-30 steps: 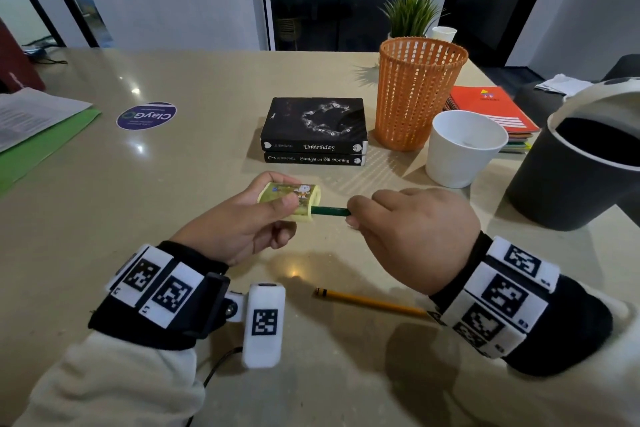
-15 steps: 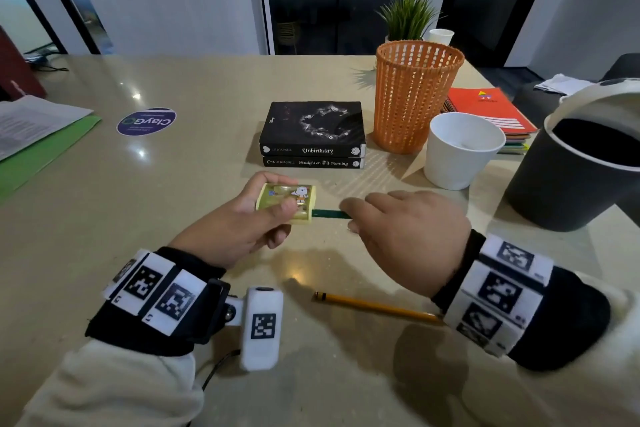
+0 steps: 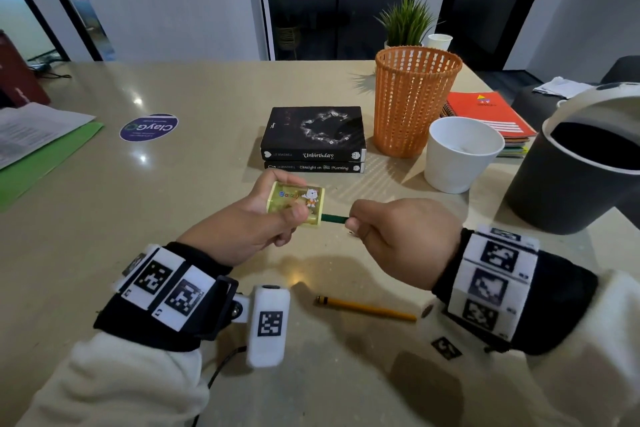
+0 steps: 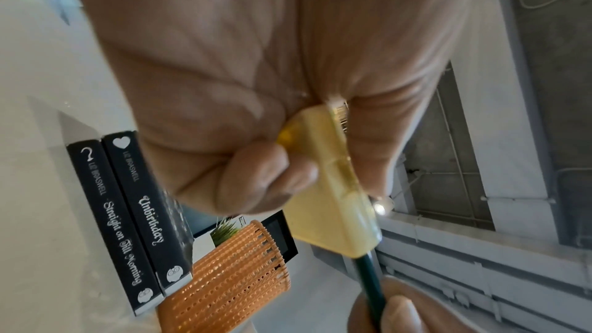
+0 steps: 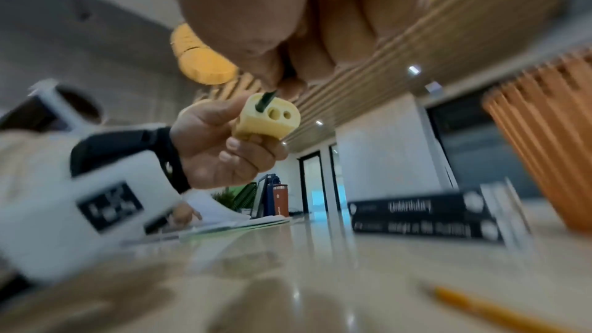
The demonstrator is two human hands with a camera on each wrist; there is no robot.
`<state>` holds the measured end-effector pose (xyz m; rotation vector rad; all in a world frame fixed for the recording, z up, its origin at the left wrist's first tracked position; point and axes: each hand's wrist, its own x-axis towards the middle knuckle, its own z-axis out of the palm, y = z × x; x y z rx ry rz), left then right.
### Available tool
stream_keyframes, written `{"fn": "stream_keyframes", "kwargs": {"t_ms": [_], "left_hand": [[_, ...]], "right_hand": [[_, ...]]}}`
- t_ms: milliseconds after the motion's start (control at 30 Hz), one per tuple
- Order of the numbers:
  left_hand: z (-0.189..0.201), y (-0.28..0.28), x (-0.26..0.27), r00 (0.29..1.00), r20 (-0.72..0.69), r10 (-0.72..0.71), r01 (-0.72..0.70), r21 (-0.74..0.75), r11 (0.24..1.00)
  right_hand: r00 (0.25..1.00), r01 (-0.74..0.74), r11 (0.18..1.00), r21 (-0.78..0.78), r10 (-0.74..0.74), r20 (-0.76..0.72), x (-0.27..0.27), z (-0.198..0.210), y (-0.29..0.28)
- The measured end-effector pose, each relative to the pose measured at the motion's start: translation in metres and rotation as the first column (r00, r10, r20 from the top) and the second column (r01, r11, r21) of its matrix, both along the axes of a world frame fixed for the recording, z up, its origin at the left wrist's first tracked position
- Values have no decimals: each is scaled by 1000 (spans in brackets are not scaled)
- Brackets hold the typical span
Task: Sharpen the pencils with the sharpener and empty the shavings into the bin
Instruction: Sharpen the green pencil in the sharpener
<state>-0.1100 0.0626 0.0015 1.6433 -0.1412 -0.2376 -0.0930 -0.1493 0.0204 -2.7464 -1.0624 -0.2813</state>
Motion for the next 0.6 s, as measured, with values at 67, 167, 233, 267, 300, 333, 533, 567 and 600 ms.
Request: {"fn": "stream_keyframes", "kwargs": {"t_ms": [67, 167, 233, 267, 300, 333, 533, 567, 600], "left_hand": [[3, -2, 0, 999, 47, -5, 2, 63, 998], [2, -2, -1, 999, 52, 6, -9, 53, 999], [-1, 0, -1, 1000, 6, 15, -15, -29, 999], [-2, -1, -1, 999, -27, 30, -33, -88, 996], [-3, -3, -1, 997, -58, 51, -60, -150, 987], [-3, -6, -1, 994, -85, 75, -91, -210, 973], [-1, -15, -4, 984, -160, 80, -137, -385, 913], [-1, -17, -4, 984, -163, 71, -130, -391, 911], [-1, -18, -3, 984, -165, 66, -127, -395, 910]], "right_hand": [[954, -8, 997, 79, 32, -299, 5, 1, 0], [934, -16, 998, 60, 36, -357, 6, 5, 0], [999, -17, 1000, 4, 17, -33, 5, 6, 1], [997, -24, 999, -32, 26, 75, 3, 5, 1], [983, -45, 998, -53, 54, 175, 2, 4, 0], [964, -60, 995, -80, 79, 255, 4, 3, -1], [926, -15, 995, -95, 49, 374, 8, -5, -7], [929, -17, 998, -66, 40, 367, 8, -5, -8], [935, -13, 999, -50, 30, 352, 7, -1, -7]]}}
